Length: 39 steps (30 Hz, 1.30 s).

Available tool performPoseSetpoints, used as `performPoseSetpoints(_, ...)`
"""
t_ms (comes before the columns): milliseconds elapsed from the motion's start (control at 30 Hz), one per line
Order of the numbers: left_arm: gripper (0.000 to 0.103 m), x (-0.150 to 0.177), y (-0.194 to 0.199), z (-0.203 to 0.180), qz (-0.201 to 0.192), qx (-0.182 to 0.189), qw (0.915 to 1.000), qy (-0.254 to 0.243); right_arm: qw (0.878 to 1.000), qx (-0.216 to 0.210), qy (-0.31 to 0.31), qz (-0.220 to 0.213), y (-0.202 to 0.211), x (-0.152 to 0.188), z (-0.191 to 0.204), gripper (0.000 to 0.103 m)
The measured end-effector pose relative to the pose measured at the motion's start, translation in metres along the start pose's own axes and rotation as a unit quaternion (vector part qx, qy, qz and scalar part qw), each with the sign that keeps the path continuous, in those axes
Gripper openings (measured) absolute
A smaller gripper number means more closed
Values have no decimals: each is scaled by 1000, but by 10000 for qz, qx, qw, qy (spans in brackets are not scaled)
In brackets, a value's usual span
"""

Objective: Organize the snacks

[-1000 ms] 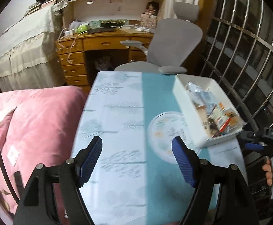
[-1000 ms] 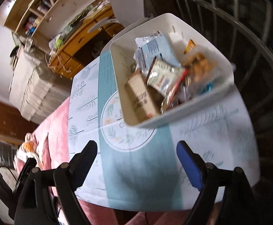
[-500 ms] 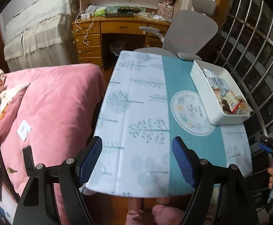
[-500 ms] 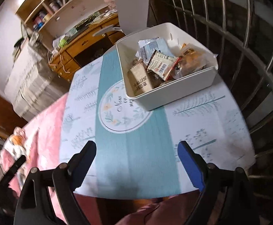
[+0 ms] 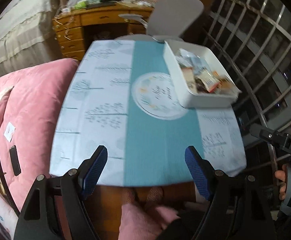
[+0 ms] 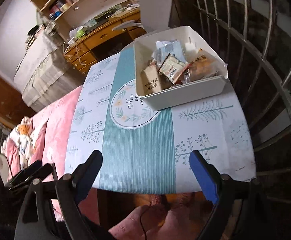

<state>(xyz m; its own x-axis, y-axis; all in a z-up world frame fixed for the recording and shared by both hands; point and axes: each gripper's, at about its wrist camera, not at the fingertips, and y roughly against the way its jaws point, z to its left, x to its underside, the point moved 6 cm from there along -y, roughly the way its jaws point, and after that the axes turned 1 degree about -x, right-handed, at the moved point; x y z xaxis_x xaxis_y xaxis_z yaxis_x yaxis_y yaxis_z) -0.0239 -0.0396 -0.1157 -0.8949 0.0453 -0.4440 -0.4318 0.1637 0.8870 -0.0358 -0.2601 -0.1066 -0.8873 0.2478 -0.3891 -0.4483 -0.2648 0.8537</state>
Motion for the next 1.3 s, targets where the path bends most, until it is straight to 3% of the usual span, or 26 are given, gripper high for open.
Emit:
performPoseSetpoints(167,79,-13,13,-26,76,-105,9992,-383,9999,-41,85,130,16,0,11,89)
performPoseSetpoints(300,83,-34,33,-35,-41,-100,9997,-238,9998,-52,56,179,32,-2,20,90)
performPoseSetpoints(700,84,-55,71,-42,-509,-621,9965,-211,9975,470,156,-506,86,-11,41,96)
performPoseSetpoints(900,92,-54,77,-41,-753,-823,9934,-260,9967,556,75,-588,84,-8,39,97)
performPoseSetpoints(1000,101,-53,74,-41,-738,-922,9926,-291,9969,552,103,-548,80,-5,40,99)
performPoseSetpoints(1300,102,-57,71,-52,-777,-1015,9907,-465,9967,626,168,-496,77,-5,39,101)
